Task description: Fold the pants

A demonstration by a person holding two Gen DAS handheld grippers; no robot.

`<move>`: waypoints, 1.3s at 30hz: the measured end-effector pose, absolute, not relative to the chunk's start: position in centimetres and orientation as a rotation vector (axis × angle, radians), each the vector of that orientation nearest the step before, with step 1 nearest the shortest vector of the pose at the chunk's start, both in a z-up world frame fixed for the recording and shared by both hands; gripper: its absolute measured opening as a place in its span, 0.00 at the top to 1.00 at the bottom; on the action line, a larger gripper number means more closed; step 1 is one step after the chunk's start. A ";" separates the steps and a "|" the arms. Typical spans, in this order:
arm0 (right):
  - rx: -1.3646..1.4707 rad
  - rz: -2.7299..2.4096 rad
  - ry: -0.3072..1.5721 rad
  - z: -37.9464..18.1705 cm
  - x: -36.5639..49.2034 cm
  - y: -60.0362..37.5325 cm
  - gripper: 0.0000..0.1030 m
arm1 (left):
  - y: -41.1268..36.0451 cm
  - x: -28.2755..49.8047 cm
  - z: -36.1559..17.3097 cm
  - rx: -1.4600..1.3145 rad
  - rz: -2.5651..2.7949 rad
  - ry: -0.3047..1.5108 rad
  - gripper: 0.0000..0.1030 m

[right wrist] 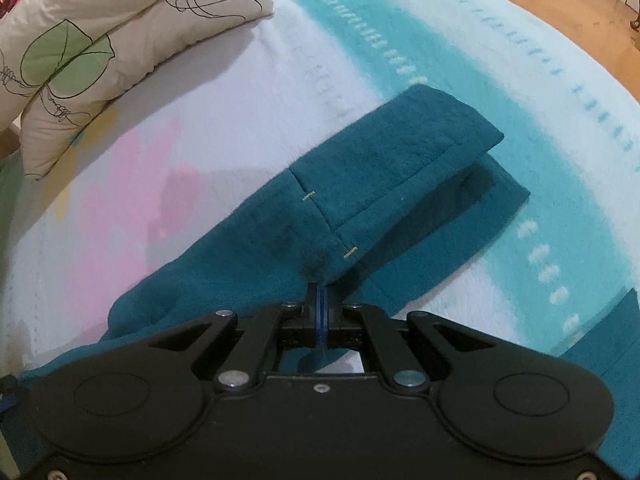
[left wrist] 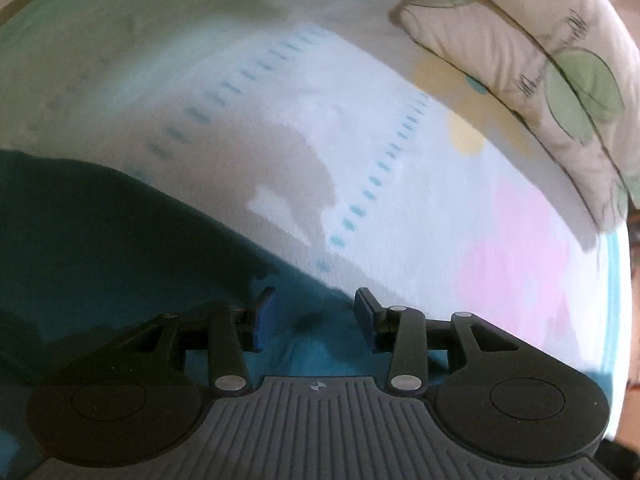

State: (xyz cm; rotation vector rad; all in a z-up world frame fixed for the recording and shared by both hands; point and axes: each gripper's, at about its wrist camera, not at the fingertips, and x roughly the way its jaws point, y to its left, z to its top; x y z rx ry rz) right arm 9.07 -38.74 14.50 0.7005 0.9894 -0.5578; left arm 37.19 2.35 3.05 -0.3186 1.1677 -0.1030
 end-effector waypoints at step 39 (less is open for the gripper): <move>0.862 -0.536 1.012 16.5 -12.5 -34.0 0.74 | 7.7 11.7 3.6 -0.074 -0.162 1.130 0.95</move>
